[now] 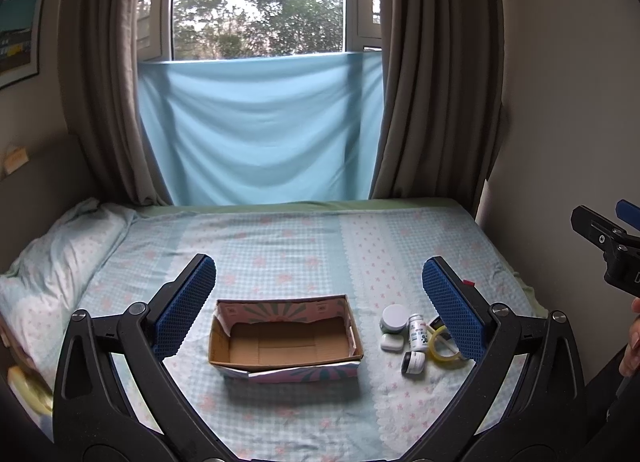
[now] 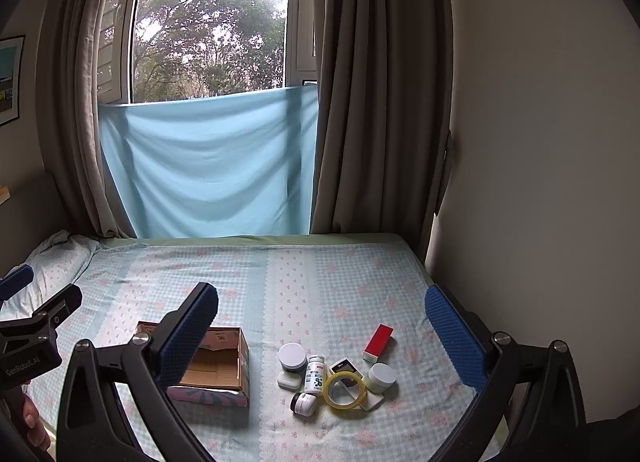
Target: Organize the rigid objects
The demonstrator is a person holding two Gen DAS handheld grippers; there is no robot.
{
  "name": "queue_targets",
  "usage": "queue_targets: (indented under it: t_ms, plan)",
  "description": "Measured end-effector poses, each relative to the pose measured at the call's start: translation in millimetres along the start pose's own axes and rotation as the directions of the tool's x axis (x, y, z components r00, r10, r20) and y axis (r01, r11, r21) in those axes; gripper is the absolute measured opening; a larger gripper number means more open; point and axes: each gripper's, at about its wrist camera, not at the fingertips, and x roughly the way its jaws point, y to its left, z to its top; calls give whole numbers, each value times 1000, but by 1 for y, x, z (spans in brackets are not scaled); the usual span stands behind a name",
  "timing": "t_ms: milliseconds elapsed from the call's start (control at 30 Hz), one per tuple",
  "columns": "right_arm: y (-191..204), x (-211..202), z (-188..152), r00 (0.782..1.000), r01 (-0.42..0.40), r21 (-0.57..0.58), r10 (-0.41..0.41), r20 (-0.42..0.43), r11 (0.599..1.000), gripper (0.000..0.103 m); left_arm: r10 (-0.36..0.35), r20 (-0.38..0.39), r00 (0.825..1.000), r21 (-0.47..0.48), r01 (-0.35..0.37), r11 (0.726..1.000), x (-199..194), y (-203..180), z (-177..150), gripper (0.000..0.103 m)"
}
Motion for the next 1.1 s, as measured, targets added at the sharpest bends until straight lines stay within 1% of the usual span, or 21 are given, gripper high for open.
queue_targets:
  t_ms: [567,1100]
  plan:
    - [5,3,4,1000,5,-2,-5,1,1000,102,-5,-1,1000,2,5,1000,5,0,0,103]
    - [10,8,7,1000,3,-2,-3,-2,1000,102,4,-17,1000,-5,-4,1000,12,11,1,103]
